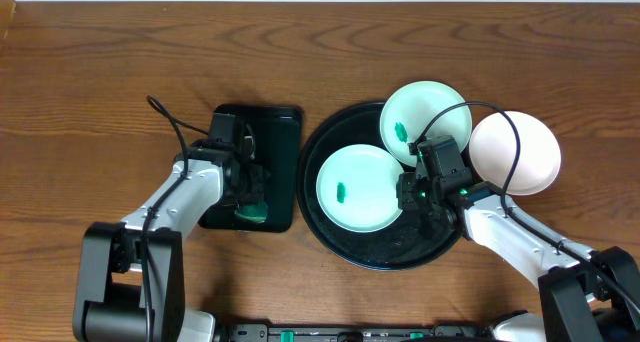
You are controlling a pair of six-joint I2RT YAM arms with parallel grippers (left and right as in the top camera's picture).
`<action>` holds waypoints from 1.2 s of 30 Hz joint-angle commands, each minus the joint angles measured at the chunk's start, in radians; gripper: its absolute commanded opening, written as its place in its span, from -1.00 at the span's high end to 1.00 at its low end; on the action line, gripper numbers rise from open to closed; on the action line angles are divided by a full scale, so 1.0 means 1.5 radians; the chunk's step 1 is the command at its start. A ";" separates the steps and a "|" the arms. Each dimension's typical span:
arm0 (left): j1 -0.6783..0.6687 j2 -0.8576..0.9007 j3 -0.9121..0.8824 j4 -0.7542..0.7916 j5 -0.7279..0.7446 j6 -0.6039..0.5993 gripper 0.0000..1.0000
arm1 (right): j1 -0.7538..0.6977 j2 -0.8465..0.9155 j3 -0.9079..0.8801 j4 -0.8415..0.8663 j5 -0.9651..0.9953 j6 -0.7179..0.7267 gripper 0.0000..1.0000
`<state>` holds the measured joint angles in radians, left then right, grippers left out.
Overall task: Clean dirty plates on tray and stack at the side
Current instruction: 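Lift the green sponge with the left gripper above the black tray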
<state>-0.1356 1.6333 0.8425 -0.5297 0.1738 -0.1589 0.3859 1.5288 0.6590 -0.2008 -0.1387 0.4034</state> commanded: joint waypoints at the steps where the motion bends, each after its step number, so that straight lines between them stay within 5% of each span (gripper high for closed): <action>1: 0.004 -0.022 0.004 -0.015 -0.028 0.003 0.85 | 0.001 -0.003 -0.003 0.002 -0.001 0.002 0.52; 16: 0.003 -0.252 0.046 -0.005 -0.028 -0.012 0.85 | 0.001 -0.003 -0.003 0.002 -0.001 0.002 0.51; 36: 0.003 -0.239 0.033 -0.017 -0.028 -0.012 0.85 | 0.001 -0.003 -0.003 -0.001 -0.001 0.002 0.78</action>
<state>-0.1337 1.2652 0.8856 -0.5571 0.1467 -0.1612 0.3859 1.5288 0.6590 -0.2039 -0.1371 0.4088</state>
